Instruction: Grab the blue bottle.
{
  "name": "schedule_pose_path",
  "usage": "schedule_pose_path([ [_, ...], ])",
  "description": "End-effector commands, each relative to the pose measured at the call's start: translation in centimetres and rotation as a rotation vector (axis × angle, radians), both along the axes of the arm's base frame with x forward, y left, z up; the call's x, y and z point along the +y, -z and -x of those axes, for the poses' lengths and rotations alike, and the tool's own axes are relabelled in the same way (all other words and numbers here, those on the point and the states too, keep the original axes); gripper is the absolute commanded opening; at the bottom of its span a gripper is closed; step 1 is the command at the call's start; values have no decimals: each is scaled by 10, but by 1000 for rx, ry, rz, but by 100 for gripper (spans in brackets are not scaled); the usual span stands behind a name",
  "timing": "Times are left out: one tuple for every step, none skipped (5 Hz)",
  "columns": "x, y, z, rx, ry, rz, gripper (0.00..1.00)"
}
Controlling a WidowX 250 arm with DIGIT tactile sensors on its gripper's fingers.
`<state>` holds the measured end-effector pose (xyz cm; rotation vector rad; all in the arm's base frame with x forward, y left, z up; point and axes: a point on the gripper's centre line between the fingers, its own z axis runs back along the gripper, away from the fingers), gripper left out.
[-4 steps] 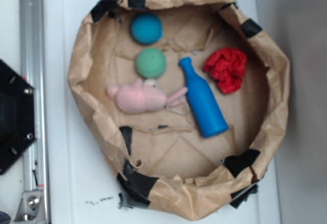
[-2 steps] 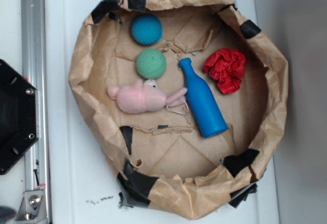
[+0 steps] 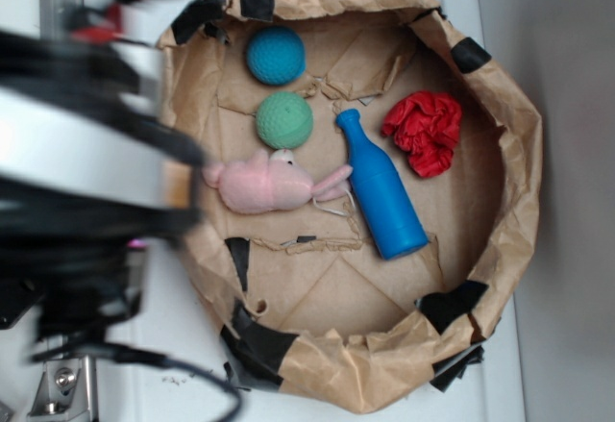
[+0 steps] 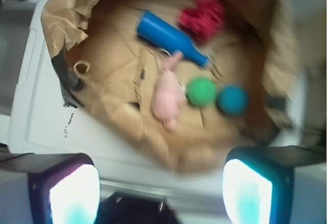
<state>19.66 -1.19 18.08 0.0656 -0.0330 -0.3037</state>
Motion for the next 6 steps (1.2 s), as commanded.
schedule_pose_path([
  [3,50,-60,-56,231,44,100],
  [-18,69,-77,-91,351,47,100],
  [-19,84,-98,-102,373,11,100],
  [-16,124,-108,-71,362,-10,100],
  [-14,156,-108,-20,386,-110,100],
  [-5,147,-111,-32,349,-109,0],
])
